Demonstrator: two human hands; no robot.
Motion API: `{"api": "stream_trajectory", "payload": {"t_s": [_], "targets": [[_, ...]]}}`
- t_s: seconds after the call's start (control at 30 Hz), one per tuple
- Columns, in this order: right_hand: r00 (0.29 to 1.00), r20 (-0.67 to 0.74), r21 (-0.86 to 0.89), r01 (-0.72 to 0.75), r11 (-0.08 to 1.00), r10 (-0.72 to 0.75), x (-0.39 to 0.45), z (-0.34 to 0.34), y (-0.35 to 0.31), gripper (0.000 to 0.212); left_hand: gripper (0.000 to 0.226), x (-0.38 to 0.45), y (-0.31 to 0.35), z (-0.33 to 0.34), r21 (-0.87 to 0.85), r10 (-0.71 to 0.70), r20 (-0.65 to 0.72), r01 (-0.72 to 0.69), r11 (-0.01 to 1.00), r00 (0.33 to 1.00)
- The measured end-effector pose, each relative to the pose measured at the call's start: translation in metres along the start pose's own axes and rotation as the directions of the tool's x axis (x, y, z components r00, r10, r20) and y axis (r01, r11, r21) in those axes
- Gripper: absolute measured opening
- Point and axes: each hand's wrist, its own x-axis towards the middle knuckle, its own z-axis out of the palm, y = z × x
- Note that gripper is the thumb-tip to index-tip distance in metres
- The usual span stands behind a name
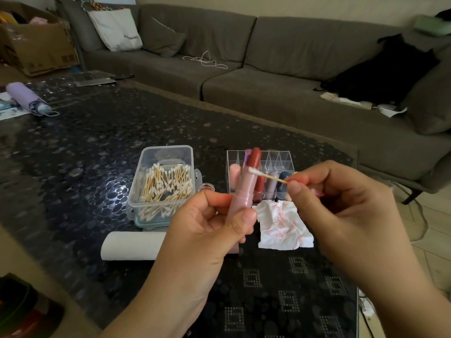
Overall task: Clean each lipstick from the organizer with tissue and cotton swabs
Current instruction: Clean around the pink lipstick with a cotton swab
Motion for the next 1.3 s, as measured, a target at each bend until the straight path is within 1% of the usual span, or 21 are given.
{"api": "stream_trajectory", "payload": {"t_s": [0.1, 0.13, 0.17, 0.23, 0.3, 0.37, 0.43, 0.5, 0.57, 0.63, 0.7, 0.73, 0.77, 0.83, 0.9, 0.97, 1.03, 1.17, 1.2, 1.3], "targets": [[0.997, 0.064, -0.016, 0.037, 0.999, -0.036, -0.001, 0.001, -0.002, 0.010, 0.016, 0.000, 0.000, 0.001, 0.028, 0.011, -0.010, -0.011, 1.000, 1.000], [0.997, 0.069, -0.022, 0.045, 0.999, -0.044, -0.001, 0.001, -0.002, 0.010, 0.020, 0.000, 0.000, 0.002, 0.044, 0.016, -0.008, -0.016, 0.999, 1.000], [0.997, 0.059, -0.033, 0.051, 0.998, -0.049, -0.001, 0.001, -0.003, 0.011, 0.026, -0.001, 0.001, 0.002, 0.054, 0.016, -0.011, -0.016, 0.998, 1.000], [0.998, 0.016, -0.065, 0.056, 0.996, -0.056, -0.001, 0.001, -0.002, 0.013, 0.021, -0.001, 0.000, 0.003, 0.041, 0.022, -0.028, -0.021, 0.999, 0.999], [0.998, 0.010, -0.081, 0.068, 0.994, -0.067, -0.001, 0.001, -0.003, 0.012, 0.021, -0.001, 0.000, 0.004, 0.045, 0.039, -0.054, -0.037, 0.998, 0.998], [0.995, 0.052, -0.092, 0.095, 0.991, -0.091, -0.003, 0.003, -0.004, 0.011, 0.019, -0.001, -0.001, 0.005, 0.092, 0.088, -0.078, -0.081, 0.992, 0.993], [0.989, 0.071, -0.140, 0.139, 0.980, -0.131, -0.004, 0.005, -0.005, 0.011, 0.018, -0.002, -0.001, 0.007, 0.166, 0.159, -0.095, -0.142, 0.976, 0.983], [0.989, 0.042, -0.183, 0.149, 0.972, -0.144, -0.004, 0.005, -0.006, 0.013, 0.020, -0.003, -0.005, 0.007, 0.255, 0.226, -0.124, -0.189, 0.948, 0.966], [0.989, 0.004, -0.206, 0.146, 0.968, -0.148, -0.004, 0.004, -0.008, 0.013, 0.025, -0.005, -0.010, 0.005, 0.332, 0.277, -0.126, -0.223, 0.916, 0.953], [0.985, 0.007, -0.221, 0.172, 0.960, -0.174, -0.005, 0.005, -0.010, 0.012, 0.025, -0.008, -0.015, 0.004, 0.403, 0.350, -0.139, -0.270, 0.875, 0.926], [0.979, 0.044, -0.220, 0.203, 0.954, -0.199, -0.006, 0.007, -0.012, 0.012, 0.023, -0.009, -0.017, 0.003, 0.479, 0.431, -0.168, -0.309, 0.822, 0.886], [0.977, 0.061, -0.224, 0.215, 0.951, -0.206, -0.007, 0.008, -0.013, 0.012, 0.022, -0.009, -0.016, 0.003, 0.543, 0.489, -0.157, -0.339, 0.768, 0.858], [0.976, 0.064, -0.231, 0.219, 0.948, -0.210, -0.008, 0.008, -0.013, 0.011, 0.020, -0.009, -0.014, 0.002, 0.619, 0.557, -0.120, -0.377, 0.689, 0.822], [0.979, 0.023, -0.253, 0.203, 0.946, -0.204, -0.008, 0.007, -0.014, 0.011, 0.018, -0.008, -0.013, 0.002, 0.727, 0.675, -0.032, -0.446, 0.523, 0.737], [0.979, -0.011, -0.273, 0.191, 0.943, -0.201, -0.007, 0.006, -0.015, 0.012, 0.017, -0.007, -0.014, 0.001, 0.782, 0.741, 0.018, -0.471, 0.409, 0.672], [0.978, 0.014, -0.268, 0.206, 0.941, -0.210, -0.008, 0.007, -0.017, 0.012, 0.016, -0.006, -0.014, 0.001, 0.811, 0.783, 0.056, -0.486, 0.326, 0.619], [0.976, 0.037, -0.269, 0.219, 0.938, -0.217, -0.009, 0.008, -0.019, 0.013, 0.016, -0.006, -0.014, 0.000, 0.821, 0.816, 0.090, -0.506, 0.263, 0.570], [0.978, -0.026, -0.310, 0.187, 0.932, -0.205, -0.008, 0.006, -0.020, 0.012, 0.023, -0.005, -0.015, -0.004, 0.836, 0.854, 0.168, -0.530, 0.142, 0.493], [0.979, -0.024, -0.307, 0.184, 0.934, -0.201, -0.008, 0.006, -0.020, 0.013, 0.023, -0.006, -0.016, -0.004, 0.833, 0.855, 0.182, -0.539, 0.128, 0.485], [0.976, 0.035, -0.308, 0.216, 0.926, -0.216, -0.010, 0.006, -0.022, 0.013, 0.022, -0.005, -0.017, -0.003, 0.826, 0.860, 0.183, -0.549, 0.129, 0.477]]}}
